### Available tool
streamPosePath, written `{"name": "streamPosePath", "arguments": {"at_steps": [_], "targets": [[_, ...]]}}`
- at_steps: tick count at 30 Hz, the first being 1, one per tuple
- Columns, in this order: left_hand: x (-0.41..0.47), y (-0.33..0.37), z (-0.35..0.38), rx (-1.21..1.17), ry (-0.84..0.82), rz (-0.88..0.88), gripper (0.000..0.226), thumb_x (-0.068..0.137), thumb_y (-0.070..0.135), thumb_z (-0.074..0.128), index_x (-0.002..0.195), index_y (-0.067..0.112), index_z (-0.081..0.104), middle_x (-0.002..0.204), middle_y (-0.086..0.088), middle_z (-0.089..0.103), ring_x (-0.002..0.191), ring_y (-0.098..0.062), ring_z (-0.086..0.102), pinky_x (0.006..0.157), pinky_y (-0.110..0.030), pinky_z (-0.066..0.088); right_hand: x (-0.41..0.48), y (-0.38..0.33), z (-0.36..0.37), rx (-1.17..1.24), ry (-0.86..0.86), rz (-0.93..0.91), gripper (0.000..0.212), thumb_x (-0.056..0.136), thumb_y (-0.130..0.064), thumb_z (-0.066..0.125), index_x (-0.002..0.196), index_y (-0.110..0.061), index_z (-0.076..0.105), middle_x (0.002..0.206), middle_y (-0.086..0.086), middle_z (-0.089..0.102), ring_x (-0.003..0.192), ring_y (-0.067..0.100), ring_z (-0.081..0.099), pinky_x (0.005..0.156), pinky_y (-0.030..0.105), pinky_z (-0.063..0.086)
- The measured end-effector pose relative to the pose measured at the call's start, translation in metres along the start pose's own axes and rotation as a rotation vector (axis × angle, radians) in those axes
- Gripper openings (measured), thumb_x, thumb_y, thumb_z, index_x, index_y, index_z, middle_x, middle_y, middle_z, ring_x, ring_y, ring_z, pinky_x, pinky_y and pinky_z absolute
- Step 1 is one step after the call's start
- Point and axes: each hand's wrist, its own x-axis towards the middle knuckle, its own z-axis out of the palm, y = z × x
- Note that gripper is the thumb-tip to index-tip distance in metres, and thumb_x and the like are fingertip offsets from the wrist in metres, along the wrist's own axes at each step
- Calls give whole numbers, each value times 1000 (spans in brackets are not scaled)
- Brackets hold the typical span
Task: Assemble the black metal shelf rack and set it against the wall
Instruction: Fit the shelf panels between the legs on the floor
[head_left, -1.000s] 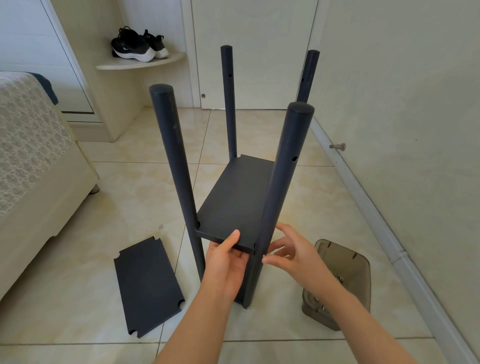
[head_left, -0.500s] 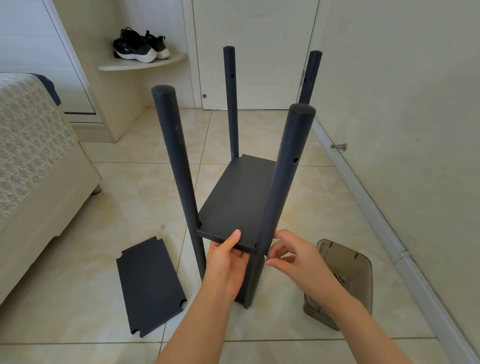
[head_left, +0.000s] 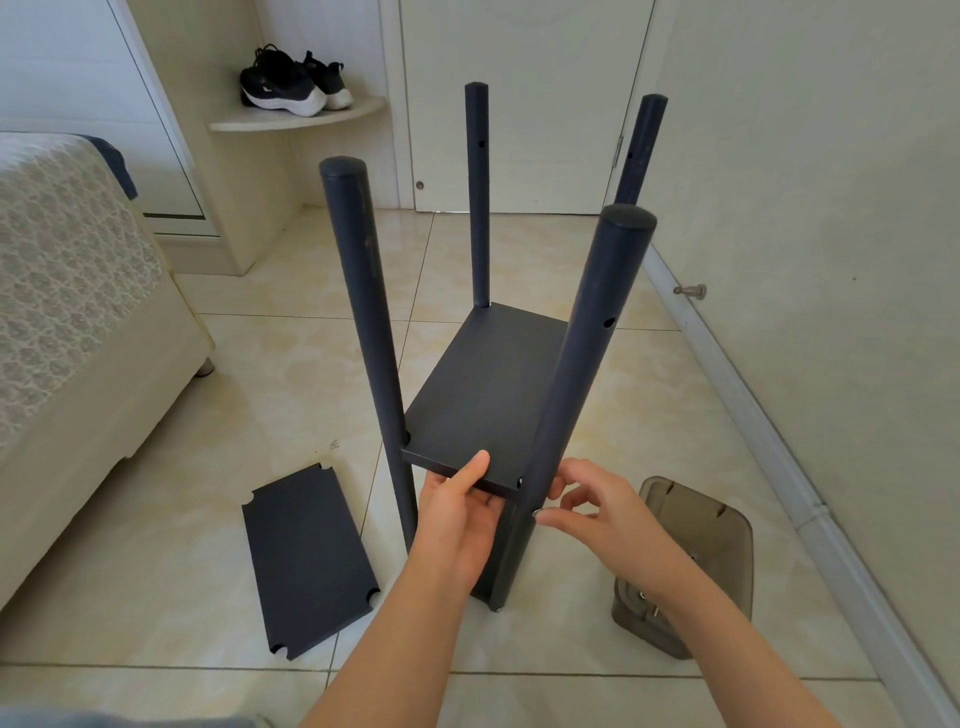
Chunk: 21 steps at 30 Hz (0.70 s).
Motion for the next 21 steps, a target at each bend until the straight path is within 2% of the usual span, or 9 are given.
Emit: {"name": "streamPosePath", "arguments": {"at_steps": [2,6,10,14,19,21], "targets": [[-1,-1,1,-3,-3,2,36,92,0,63,122,20,62,109,-3,77,103,-26,72,86,-42,60,-1,0,-1,-2,-13,13,27,89,-23,71,96,-44,55,97,-12,60,90,8,60,73,14,49],[-2,1,2,-14,-16,5,32,93,0,62,118,20,62,108,-4,77,96,-24,75,79,-40,62,0,0,2,-19,2,-2,29,87,-23,73,96,-46,56,94,-12,59,87,6,59,73,14,50],[-3,4,0,-14,-33,13,32,93,-1,62,118,19,63,104,-3,78,93,-23,76,79,-40,62,-1,1,7,-89,96,-57,33,85,-23,75,82,-47,53,90,-15,55,88,-1,55,71,11,50],[-3,5,0,4,-32,19,33,93,-2,62,117,20,63,103,-2,78,92,-22,76,80,-40,62,-6,0,10,-100,136,-103,47,86,-20,74,80,-62,51,89,-22,53,87,0,55,71,11,49],[-4,4,-1,-7,-32,10,36,91,-3,63,120,19,62,105,-2,78,93,-23,76,73,-38,63,-8,0,10,-114,153,-109,40,86,-17,73,76,-46,48,82,-20,53,81,2,55,65,14,49],[-5,5,-1,-7,-36,5,37,91,-3,63,121,19,61,106,-3,77,94,-24,75,71,-37,62,-8,-2,9,-115,164,-100,41,86,-15,74,76,-45,47,77,-19,53,79,1,55,64,14,48]]}}
